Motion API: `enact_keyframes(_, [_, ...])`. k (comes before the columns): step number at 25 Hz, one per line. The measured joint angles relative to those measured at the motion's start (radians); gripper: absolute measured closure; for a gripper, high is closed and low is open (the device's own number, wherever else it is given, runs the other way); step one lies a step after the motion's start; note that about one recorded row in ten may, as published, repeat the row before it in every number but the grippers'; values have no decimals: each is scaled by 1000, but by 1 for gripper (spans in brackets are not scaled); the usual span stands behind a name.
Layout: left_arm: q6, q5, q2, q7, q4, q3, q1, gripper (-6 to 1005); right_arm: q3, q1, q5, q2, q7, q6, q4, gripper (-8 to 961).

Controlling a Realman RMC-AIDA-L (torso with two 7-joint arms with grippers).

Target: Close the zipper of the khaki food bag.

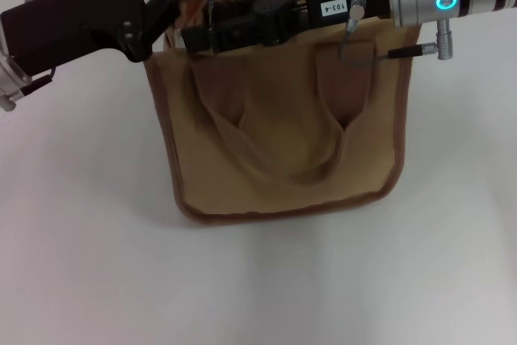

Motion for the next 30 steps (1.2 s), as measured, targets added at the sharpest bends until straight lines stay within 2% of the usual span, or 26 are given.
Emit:
enact_keyframes(10, [9, -6, 1, -2, 0, 6, 5, 976, 3, -24, 24, -1, -17, 3, -8, 242])
enact_keyframes(16, [9, -6, 0, -1, -4, 7, 6, 976, 2, -22, 26, -2, -24, -1, -10, 427])
enact_keyframes(21, [5, -6, 0, 0, -6, 7, 6, 976, 1, -23, 26, -2, -24, -2, -13, 684])
enact_keyframes(26, [-5, -6, 0, 1, -7, -2, 6, 976, 0, -37, 26, -3, -19, -4, -32, 871])
enact_keyframes(29, [-6, -6, 1, 0, -7, -11, 8, 976, 0, -48, 25, -3, -18, -4, -47, 952])
enact_keyframes(30, [-6, -6, 1, 0, -8, -12, 8, 976, 0, -51, 25, -3, -18, -4, -49, 952])
